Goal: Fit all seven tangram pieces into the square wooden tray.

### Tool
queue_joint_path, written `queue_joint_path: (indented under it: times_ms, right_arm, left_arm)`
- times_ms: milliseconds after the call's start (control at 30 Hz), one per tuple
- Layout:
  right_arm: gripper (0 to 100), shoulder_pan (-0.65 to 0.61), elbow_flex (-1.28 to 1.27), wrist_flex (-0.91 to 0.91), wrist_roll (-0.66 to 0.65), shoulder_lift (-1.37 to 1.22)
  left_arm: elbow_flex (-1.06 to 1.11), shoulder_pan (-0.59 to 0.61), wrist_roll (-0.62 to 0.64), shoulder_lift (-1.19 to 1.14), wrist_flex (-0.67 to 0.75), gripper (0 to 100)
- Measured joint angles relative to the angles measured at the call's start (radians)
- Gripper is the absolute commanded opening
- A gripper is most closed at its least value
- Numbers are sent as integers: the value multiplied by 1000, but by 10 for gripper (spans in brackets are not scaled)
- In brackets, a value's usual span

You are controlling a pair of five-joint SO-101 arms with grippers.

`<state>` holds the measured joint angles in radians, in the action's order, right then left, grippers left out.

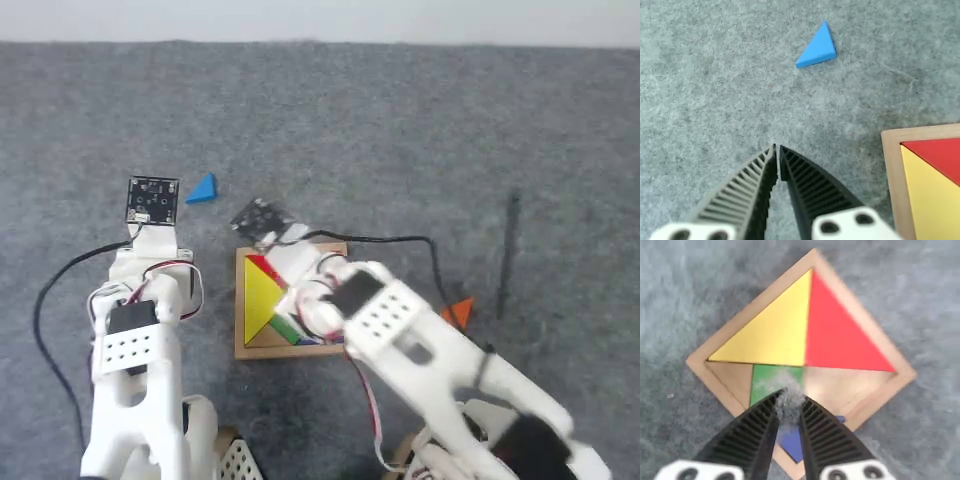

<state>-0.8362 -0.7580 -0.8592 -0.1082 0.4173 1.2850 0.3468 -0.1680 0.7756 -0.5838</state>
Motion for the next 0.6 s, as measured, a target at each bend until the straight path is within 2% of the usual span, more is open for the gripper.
queue_joint_path:
  times_ms: [300,600]
  right_arm:
    - [6,147,-74,15,60,322]
    - [6,505,-74,52,41,338]
  left_arm:
    - [0,0,0,0,0,13]
    - [0,-3,0,0,0,13]
